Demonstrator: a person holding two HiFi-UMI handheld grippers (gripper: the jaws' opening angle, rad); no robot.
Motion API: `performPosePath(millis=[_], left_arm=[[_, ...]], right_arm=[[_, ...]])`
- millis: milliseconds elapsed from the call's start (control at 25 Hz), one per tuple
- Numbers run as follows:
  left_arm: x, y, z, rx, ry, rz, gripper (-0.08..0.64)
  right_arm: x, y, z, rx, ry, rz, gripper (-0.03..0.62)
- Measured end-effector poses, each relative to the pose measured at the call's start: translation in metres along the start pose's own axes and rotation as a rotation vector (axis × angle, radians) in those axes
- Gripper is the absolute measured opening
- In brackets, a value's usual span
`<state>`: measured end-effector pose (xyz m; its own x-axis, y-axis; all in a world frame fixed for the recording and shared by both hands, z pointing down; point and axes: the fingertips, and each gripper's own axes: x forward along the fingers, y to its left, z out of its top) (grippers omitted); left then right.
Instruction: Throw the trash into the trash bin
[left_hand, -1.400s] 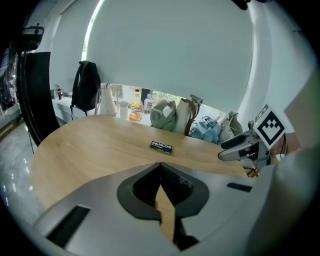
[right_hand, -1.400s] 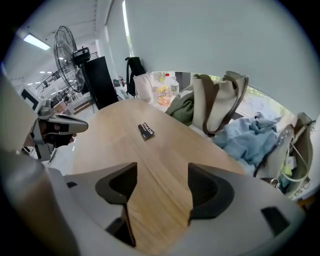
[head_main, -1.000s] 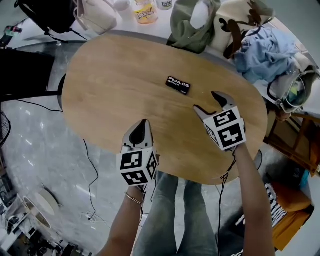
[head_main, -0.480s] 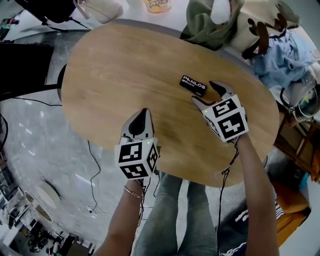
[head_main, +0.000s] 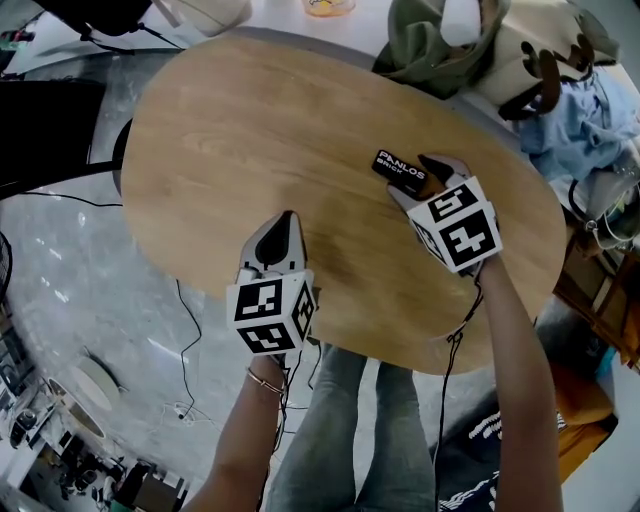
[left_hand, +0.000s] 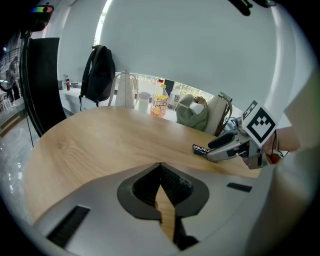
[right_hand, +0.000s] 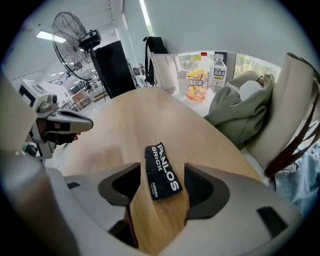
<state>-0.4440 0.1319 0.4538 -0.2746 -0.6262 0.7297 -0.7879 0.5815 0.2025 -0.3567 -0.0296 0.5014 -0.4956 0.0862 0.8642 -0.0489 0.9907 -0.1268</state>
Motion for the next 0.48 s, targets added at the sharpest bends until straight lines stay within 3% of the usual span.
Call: performPosePath(millis=[480], left_arm=[[0.0017,0.0017,-0.0020,-0.004,0.002,-0.002,0.012]], right_arm=[[0.0027,-0.0019,-0.0026,0.004,0.019,-0.031,0.207]])
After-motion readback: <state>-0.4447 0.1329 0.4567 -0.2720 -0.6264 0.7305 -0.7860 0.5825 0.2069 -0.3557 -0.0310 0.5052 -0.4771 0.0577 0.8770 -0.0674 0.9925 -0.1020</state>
